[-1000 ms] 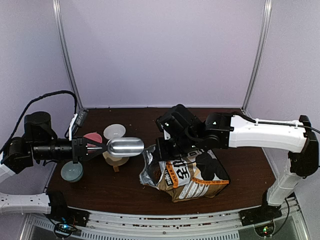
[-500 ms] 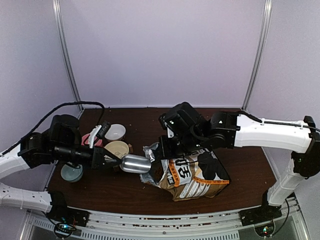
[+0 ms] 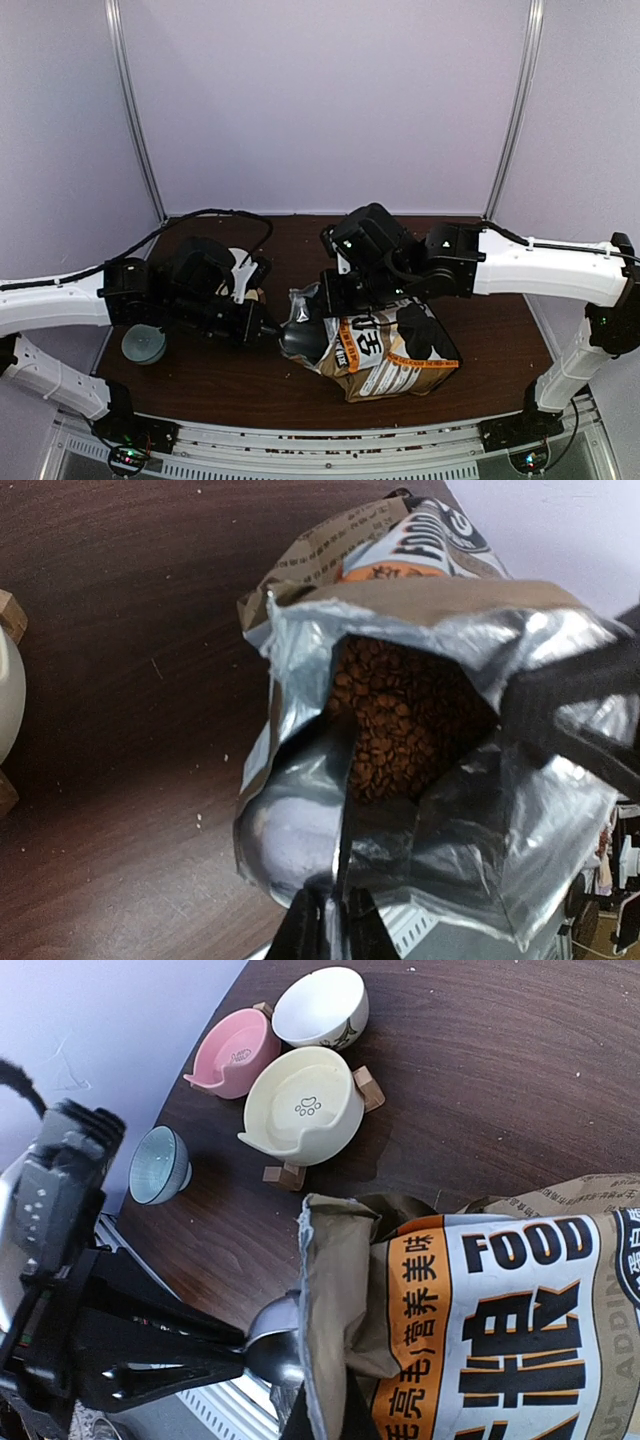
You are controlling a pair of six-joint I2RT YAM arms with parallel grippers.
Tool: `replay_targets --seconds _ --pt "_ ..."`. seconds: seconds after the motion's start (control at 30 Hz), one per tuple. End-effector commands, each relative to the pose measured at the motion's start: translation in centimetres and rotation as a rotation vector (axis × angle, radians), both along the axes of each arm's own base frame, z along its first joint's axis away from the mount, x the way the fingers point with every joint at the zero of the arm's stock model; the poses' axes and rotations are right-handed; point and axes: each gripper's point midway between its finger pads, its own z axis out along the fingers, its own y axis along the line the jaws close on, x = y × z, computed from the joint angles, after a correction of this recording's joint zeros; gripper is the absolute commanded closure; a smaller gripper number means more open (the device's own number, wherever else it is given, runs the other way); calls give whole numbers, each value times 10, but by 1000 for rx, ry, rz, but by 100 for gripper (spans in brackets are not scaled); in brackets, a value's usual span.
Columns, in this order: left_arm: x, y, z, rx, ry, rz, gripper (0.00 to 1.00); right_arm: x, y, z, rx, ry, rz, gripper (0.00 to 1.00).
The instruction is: Serve the pet food
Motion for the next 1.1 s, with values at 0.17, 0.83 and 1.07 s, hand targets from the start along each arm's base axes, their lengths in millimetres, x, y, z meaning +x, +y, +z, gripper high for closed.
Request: replay_targets --seconds 0.17,0.83,1.07 --pt "49 -52 -27 36 -88 86 100 -3 -5 61 168 -90 -14 100" --pt "33 -121 47 -440 -64 -139 100 -7 -72 73 192 -113 -124 100" --pt "31 -96 84 -551 -30 -106 100 -6 -106 63 173 -112 -199 100"
